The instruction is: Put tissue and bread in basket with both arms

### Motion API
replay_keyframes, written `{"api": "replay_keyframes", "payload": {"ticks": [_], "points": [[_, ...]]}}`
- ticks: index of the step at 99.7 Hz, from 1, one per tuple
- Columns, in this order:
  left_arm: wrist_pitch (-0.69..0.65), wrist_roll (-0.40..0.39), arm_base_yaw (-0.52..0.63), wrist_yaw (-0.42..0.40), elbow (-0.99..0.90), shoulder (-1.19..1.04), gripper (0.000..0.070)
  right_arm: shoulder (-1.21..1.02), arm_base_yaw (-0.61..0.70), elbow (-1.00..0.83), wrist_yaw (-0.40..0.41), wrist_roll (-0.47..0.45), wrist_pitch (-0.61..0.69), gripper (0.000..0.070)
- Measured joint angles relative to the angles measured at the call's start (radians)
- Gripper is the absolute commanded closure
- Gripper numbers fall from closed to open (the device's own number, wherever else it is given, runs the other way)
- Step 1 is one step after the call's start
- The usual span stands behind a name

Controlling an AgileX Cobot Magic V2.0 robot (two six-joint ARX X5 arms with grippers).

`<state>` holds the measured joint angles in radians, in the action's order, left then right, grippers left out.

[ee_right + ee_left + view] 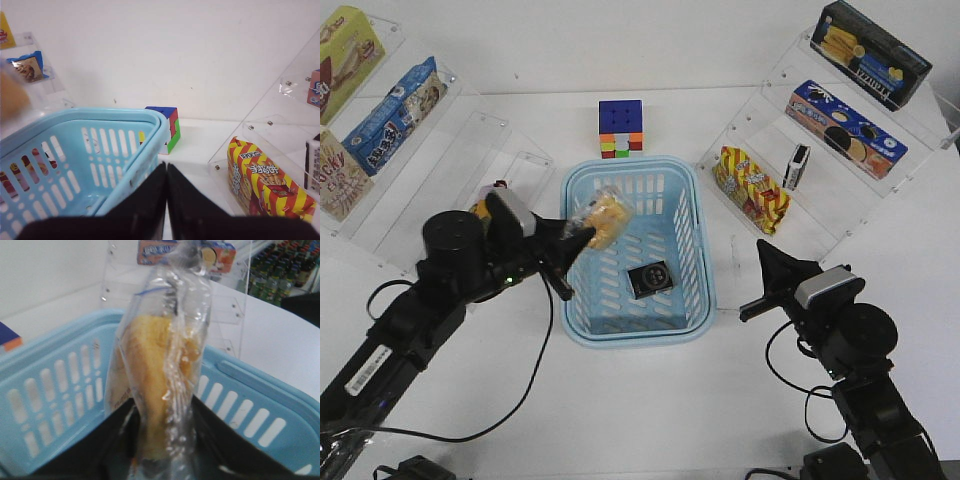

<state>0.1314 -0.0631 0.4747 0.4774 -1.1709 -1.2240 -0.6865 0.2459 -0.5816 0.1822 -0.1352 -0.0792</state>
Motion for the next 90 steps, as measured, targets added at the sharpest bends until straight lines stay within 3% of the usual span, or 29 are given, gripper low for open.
{"api": "replay_keyframes", "payload": {"ticks": [5,28,33,39,40,61,73,90], "points": [[-0.004,0.001,0.021,0.0,0.0,-0.017,0.0201,0.0,0.0,0.0,0.0,0.0,0.0,0.07],[-0.005,-0.001,0.016,-0.032,0.0,0.002,0.0238,0.0,0.0,0.0,-0.015,0.0,0.0,0.07],[0.01,-0.001,-0.001,-0.068,-0.001,0.026,0.0374,0.004,0.0,0.0,-0.029,0.0,0.001,0.07],[0.027,-0.002,-0.027,-0.137,-0.002,0.067,0.0685,0.011,0.0,0.0,-0.045,0.0,0.0,0.07],[0.032,-0.001,-0.031,-0.15,-0.002,0.074,0.07,0.013,0.0,0.0,-0.049,0.0,0.0,0.07],[0.183,0.0,-0.103,-0.446,-0.022,0.247,0.07,0.021,0.0,0.0,-0.055,0.0,0.002,0.07],[0.276,0.021,-0.142,-0.48,0.014,0.325,0.0699,0.021,0.0,0.0,-0.055,0.0,0.002,0.07],[0.139,0.058,-0.172,-0.505,0.282,0.513,0.07,0.021,0.0,0.0,-0.056,0.0,0.002,0.07]]}}
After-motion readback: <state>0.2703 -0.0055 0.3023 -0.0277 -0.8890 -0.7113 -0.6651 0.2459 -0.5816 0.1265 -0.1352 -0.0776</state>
